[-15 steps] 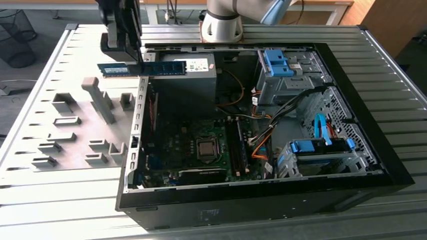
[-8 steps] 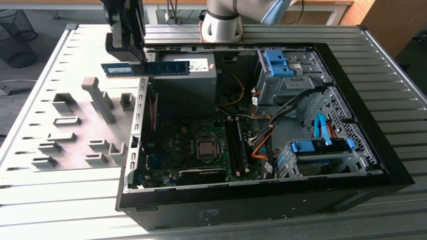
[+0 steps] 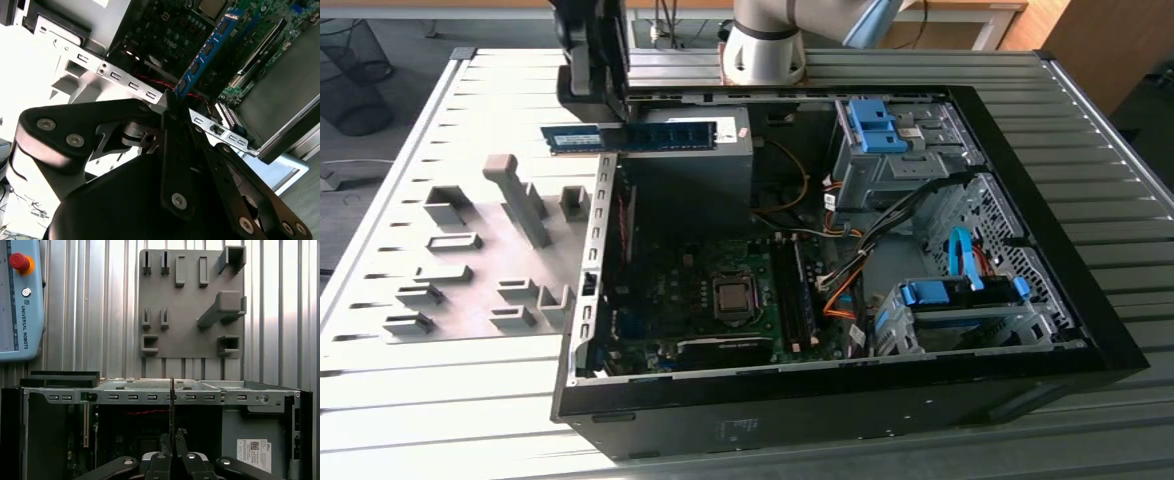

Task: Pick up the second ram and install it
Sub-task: 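Pick up the second ram and move it above second insertion slot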

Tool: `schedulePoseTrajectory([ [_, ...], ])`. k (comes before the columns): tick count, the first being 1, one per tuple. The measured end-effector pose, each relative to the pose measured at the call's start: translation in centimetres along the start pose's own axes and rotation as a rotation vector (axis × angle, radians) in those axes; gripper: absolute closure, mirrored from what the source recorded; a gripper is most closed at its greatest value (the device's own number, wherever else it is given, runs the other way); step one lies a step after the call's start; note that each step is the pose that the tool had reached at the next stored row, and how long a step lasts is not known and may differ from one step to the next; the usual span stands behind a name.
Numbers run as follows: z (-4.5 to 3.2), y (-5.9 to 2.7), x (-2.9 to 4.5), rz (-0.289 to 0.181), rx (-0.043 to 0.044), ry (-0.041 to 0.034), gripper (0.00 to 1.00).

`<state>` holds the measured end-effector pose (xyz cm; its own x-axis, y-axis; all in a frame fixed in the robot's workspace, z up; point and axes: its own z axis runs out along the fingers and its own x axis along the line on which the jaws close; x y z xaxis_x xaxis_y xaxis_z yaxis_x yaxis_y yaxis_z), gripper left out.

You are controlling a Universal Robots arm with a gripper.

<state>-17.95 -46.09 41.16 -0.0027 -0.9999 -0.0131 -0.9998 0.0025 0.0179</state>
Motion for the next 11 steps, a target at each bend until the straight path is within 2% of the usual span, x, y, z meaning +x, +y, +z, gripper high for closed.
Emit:
schedulePoseTrajectory([
  [6, 0.0, -2.02, -0.01, 0.001, 0.0, 0.0001, 0.86],
  [11, 0.03, -4.24, -0.01, 0.001, 0.0, 0.0, 0.86],
])
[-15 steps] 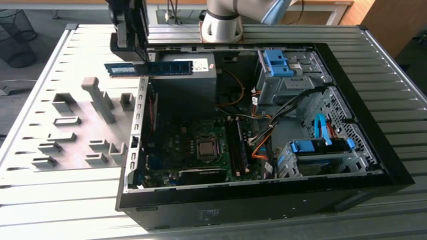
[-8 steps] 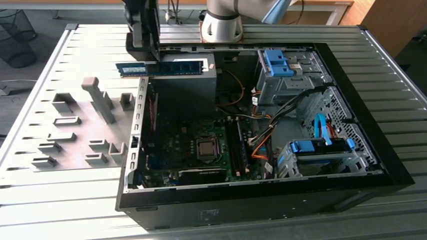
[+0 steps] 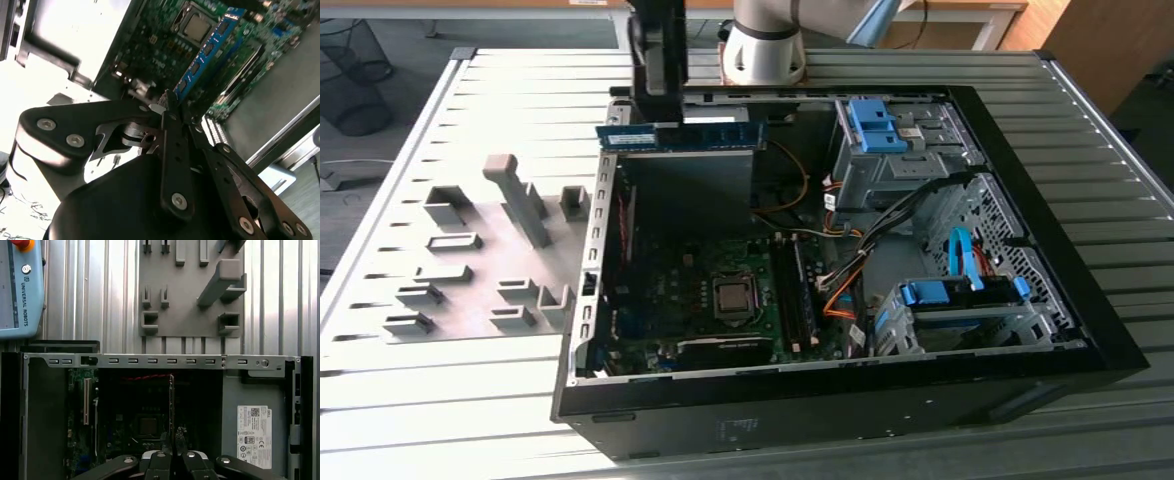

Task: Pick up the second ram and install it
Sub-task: 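Pick up the second ram and move it above second insertion slot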

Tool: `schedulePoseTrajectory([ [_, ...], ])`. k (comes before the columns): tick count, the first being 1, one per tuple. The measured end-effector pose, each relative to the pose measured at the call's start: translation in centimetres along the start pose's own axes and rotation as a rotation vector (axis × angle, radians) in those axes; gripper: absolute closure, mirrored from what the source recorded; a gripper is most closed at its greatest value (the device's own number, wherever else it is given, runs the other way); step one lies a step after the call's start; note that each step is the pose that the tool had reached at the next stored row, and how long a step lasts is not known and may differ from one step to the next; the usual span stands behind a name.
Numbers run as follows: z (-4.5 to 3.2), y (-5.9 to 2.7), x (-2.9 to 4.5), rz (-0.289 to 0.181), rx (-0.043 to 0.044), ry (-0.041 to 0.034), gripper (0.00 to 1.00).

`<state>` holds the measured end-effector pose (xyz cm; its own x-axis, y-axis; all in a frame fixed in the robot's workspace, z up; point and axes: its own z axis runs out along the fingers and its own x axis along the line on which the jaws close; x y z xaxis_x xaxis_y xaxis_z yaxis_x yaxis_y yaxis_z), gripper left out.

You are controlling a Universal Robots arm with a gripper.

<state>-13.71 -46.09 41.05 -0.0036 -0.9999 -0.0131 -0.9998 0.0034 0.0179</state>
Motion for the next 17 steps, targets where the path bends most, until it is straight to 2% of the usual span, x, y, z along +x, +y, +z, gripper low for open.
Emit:
schedulePoseTrajectory([
  [17, 0.11, -7.63, -0.02, 0.0, 0.001, 0.0, 0.86],
])
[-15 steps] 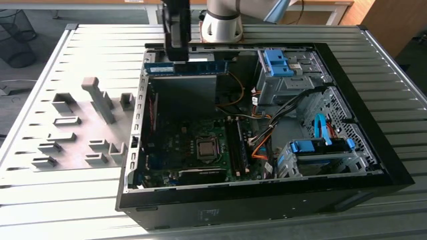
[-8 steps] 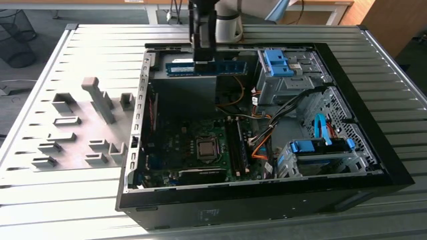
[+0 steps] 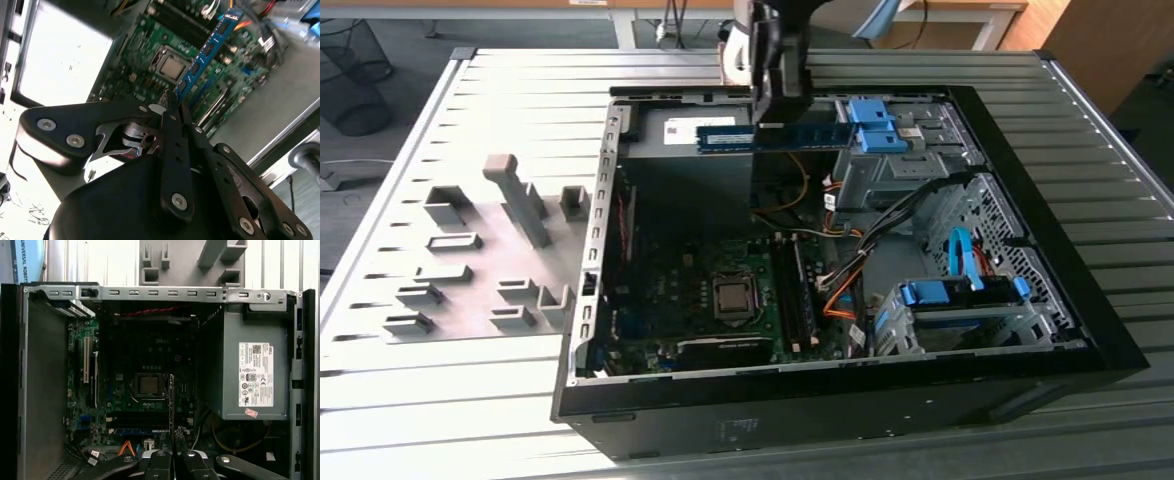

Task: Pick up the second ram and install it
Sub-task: 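Pick up the second ram and move it above second insertion slot, then insert the second ram into the second slot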

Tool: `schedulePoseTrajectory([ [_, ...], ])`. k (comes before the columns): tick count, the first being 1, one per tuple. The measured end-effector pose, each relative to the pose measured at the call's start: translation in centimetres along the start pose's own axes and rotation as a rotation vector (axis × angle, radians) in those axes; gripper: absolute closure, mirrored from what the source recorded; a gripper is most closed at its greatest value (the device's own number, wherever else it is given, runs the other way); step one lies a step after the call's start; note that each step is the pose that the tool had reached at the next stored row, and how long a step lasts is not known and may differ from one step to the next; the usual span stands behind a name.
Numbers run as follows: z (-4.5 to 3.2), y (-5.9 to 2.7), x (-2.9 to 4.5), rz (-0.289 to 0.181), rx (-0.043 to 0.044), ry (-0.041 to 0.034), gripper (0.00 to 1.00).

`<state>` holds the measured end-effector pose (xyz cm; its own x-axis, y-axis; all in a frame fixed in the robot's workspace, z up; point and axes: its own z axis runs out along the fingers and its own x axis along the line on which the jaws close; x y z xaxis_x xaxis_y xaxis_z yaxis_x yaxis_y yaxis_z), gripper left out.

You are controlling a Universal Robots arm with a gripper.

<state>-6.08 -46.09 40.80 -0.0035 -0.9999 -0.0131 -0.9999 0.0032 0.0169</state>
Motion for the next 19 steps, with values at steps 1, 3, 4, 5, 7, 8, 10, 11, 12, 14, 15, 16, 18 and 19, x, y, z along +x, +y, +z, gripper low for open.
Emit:
schedulePoseTrajectory([
  [1, 0.01, -0.47, 0.0, 0.0, 0.0001, 0.0, 0.86],
  [3, 0.02, -1.17, 0.0, 0.0, 0.0003, 0.0, 0.86],
  [4, 0.02, -1.21, 0.0, 0.0, 0.0003, -0.0001, 0.86],
  [5, 0.02, -1.22, 0.0, 0.0, 0.0003, 0.0, 0.86],
  [7, 0.01, -1.32, 0.0, 0.0, 0.0003, 0.0, 0.86],
  [8, 0.01, -1.42, 0.0, 0.0, 0.0003, 0.0, 0.86],
  [10, 0.01, -1.43, 0.0, 0.0, 0.0003, 0.0, 0.86],
  [11, 0.01, -1.44, 0.0, 0.0, 0.0003, 0.0, 0.86],
  [12, 0.01, -1.44, 0.0, 0.0, 0.0003, 0.0, 0.86],
  [14, 0.01, -1.46, 0.0, 0.0, 0.0003, 0.0, 0.86],
  [15, 0.01, -1.46, 0.0, 0.0, 0.0003, 0.0, 0.86],
  [16, 0.01, -1.47, 0.0, 0.0, 0.0003, 0.0, 0.86],
  [18, 0.01, -1.47, 0.0, 0.001, 0.0003, 0.0, 0.86],
  [19, 0.01, -1.47, 0.0, 0.003, 0.0003, 0.0, 0.86],
])
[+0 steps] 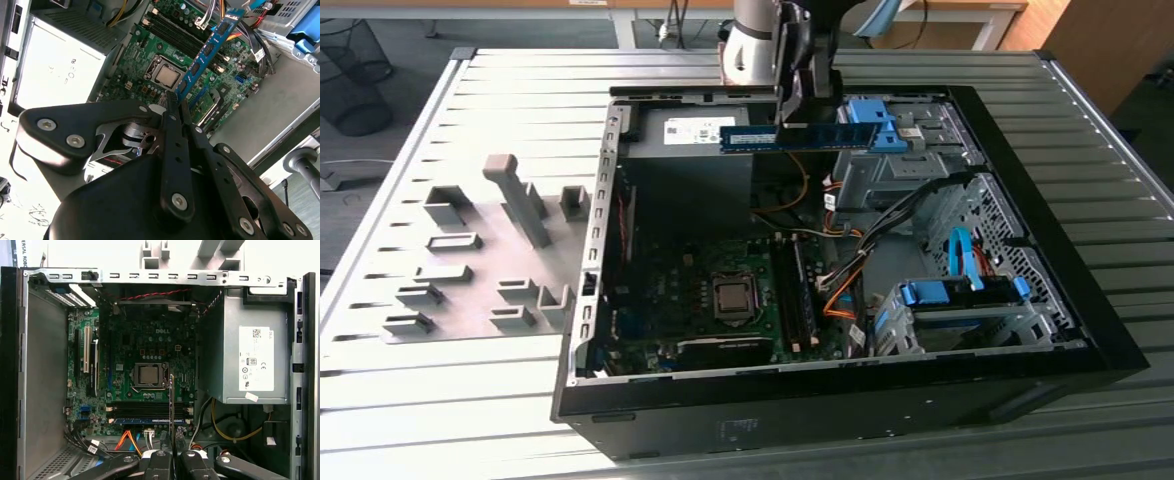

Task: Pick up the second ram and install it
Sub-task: 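Insert the second ram into the second slot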

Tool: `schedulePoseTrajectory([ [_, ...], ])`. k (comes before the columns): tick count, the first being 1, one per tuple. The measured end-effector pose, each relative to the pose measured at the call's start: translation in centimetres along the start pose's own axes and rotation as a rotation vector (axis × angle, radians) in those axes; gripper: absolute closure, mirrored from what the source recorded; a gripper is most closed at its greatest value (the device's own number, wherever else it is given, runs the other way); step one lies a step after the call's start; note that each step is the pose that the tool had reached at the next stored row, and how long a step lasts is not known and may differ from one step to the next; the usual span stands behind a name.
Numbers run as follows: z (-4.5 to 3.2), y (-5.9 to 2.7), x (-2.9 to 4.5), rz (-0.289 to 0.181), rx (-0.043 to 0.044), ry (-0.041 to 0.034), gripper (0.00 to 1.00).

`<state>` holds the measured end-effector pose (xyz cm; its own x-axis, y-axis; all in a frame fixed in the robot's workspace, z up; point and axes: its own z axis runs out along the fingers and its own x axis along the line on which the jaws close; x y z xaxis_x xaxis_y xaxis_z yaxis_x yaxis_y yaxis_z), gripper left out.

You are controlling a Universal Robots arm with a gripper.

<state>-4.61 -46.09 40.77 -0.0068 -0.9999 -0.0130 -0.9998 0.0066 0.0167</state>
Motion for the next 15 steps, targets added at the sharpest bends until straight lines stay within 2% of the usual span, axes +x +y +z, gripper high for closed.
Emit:
schedulePoseTrajectory([
  [6, 0.05, 0.0, 0.0, 0.05, 0.0007, -0.0002, 0.86],
  [15, 0.2, 0.0, 0.0, 0.19, 0.0024, -0.0012, 0.86],
])
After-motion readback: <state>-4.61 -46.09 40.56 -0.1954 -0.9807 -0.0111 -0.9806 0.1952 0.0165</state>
